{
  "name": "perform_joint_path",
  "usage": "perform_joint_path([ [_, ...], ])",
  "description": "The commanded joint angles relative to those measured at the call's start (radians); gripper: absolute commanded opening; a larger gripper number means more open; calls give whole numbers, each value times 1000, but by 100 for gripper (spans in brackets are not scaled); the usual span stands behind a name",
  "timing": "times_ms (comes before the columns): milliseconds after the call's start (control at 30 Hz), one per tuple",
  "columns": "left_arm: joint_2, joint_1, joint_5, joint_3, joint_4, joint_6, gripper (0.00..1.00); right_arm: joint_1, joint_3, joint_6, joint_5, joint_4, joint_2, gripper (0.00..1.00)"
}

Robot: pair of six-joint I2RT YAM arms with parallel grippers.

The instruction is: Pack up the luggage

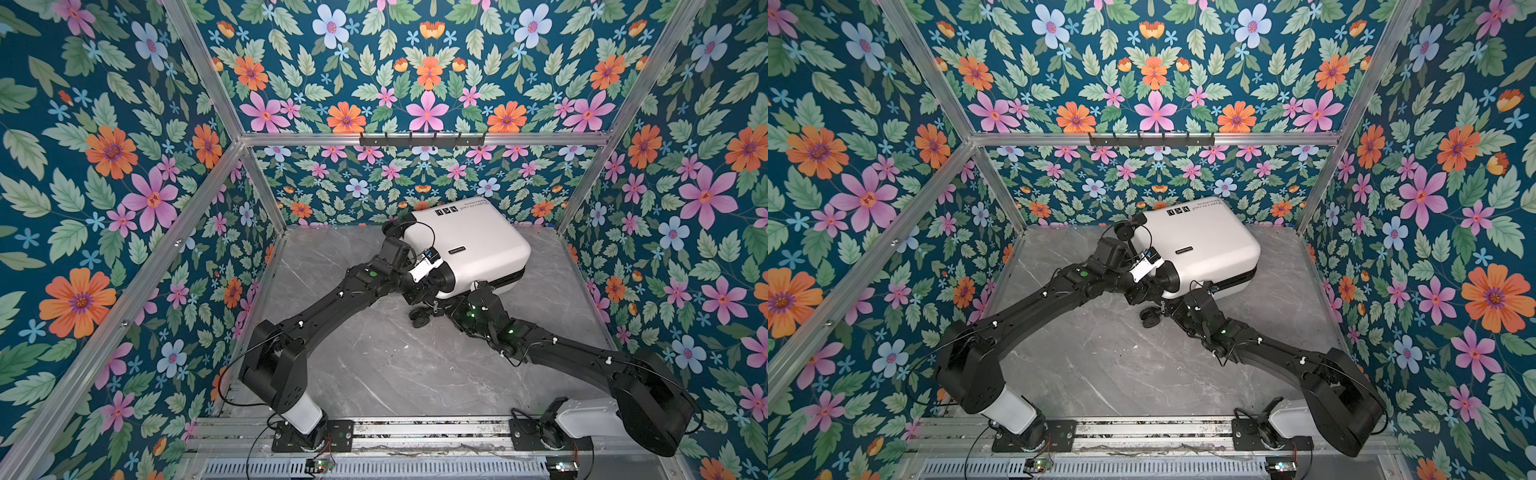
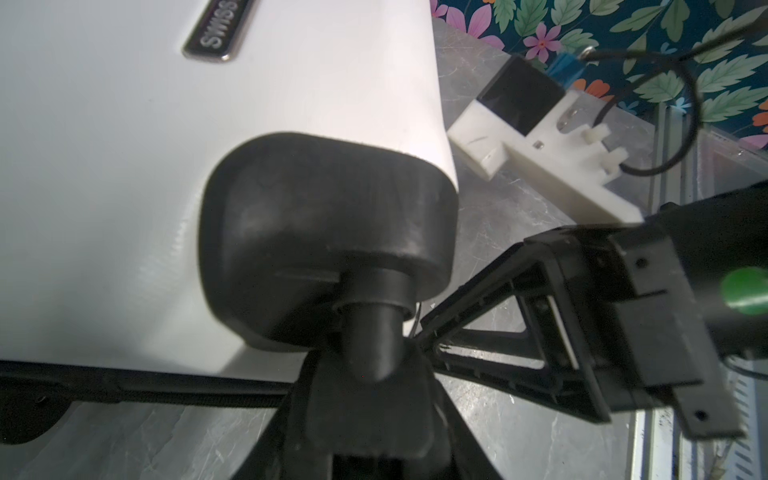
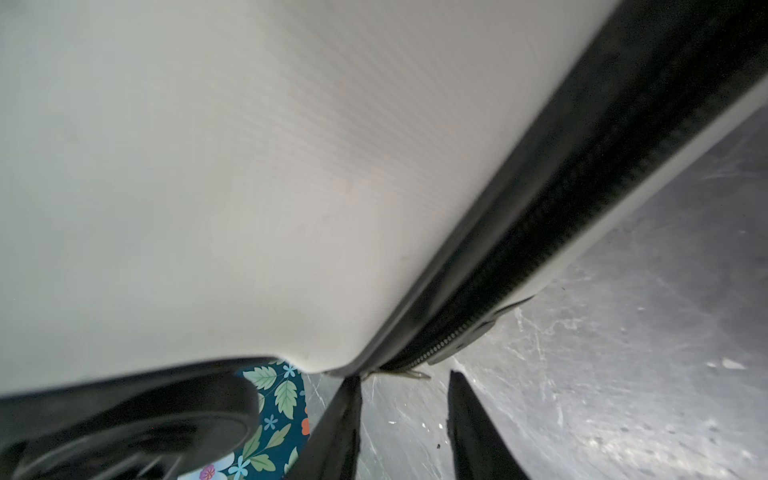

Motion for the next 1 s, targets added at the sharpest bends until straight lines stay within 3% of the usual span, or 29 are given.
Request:
perform_joint_path([
  [0,-6,0,15,26,58,-43,0,2,-22,5,-17,97,-1,38],
  [367,8,-1,28,28,63,-73,0,2,-32,-288,-122,142,42,49],
  [600,8,-1,23,-8,124,-112,0,2,-83,-311,-130,239,73,52],
  [967,28,-1,30,-19,149,-134,0,1,-109,-261,-114,429,121,43],
])
